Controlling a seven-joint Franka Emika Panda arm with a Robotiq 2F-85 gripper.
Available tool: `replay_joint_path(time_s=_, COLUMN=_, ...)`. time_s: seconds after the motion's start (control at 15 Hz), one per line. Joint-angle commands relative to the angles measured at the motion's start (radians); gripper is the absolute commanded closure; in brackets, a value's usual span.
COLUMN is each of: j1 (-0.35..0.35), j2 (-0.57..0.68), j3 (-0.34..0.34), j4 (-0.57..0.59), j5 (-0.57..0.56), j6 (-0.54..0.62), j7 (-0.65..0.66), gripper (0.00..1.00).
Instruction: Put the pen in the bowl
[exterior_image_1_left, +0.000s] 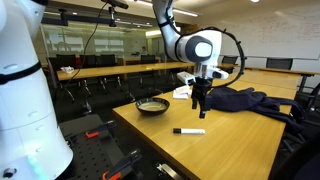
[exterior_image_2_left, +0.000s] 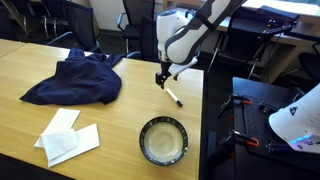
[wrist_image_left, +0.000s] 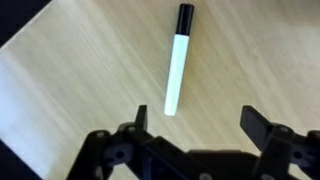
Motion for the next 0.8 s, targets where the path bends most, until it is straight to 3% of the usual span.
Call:
replay_joint_path(time_s=0.0, j1=-0.026, j2=0.051, j3=0.023, j4=0.024, j5=0.108, j6=-0.017, j7=-0.048, gripper=0.0)
replay_joint_path(time_s=0.2, j1=-0.035, j2=0.088, j3=0.021, j4=0.02, j5=0.159, j6=0.0, j7=-0.064, gripper=0.0)
replay_joint_path(time_s=0.33, j1=-0.046, j2=0.11, j3=0.023, j4=0.025, j5=0.181, j6=0.004, j7=-0.082, gripper=0.05)
replay_joint_path(time_s=0.4, j1=-0.054, j2=0.124, j3=0.028, j4=0.034, j5=0.191, j6=0.0, j7=-0.1, gripper=0.17)
replay_joint_path(time_s=0.6, j1=-0.058, j2=0.161, j3=0.029, j4=0.067, j5=0.196, j6=-0.012, j7=-0.118, gripper=0.37)
replay_joint_path(time_s=0.67, j1=-0.05, j2=0.171, j3=0.023, j4=0.078, j5=0.186, j6=-0.015, j7=-0.115, gripper=0.53)
replay_joint_path(time_s=0.73, j1=-0.048, j2=0.179, j3=0.022, j4=0.09, j5=0.181, j6=-0.02, j7=-0.118, gripper=0.62)
